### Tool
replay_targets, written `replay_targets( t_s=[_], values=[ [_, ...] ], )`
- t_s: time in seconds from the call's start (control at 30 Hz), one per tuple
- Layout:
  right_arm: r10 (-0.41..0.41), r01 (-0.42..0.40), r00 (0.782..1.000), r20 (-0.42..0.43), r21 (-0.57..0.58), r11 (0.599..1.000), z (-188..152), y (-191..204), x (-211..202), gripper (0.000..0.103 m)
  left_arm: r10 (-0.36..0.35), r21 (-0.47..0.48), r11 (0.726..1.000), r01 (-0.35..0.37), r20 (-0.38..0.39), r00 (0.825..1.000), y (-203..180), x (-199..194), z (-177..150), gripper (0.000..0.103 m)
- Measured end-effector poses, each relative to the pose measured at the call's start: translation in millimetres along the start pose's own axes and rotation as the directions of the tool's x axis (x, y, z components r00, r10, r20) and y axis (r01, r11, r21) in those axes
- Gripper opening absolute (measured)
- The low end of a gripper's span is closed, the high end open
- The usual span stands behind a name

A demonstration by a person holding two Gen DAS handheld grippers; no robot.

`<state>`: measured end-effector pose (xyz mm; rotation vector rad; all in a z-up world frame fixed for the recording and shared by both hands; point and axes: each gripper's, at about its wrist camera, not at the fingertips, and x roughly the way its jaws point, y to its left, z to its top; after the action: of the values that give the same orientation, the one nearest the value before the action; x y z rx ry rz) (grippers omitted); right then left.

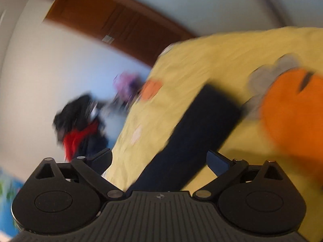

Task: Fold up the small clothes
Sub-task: 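Grasp the cuff of a navy sleeve with the right gripper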

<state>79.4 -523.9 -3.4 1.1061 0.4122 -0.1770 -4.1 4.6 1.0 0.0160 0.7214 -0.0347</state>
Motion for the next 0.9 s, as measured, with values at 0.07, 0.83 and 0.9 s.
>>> replay_targets(
  t_s=[0.07,0.83,0.9],
  values=[
    [-0.052,0.052,0.998,0.03,0.015,0.999,8.3,-15.0,0.3,0.09,0.0,0.0,1.0,0.0,0.0,1.0,0.0,0.0,0.0,0.103],
    [-0.179,0.194,0.976,0.126,-0.118,0.974,14.4,-18.7,36.5,0.015,-0.002,-0.002,1.0,0.002,0.001,1.0,0.1,-0.1,0.0,0.103],
    [-0.148,0.174,0.977,0.156,-0.173,0.969,5.9,2.3,30.4,0.015,-0.004,-0.004,1.0,0.004,0.001,1.0,-0.5,0.0,0.3,0.103]
  ],
)
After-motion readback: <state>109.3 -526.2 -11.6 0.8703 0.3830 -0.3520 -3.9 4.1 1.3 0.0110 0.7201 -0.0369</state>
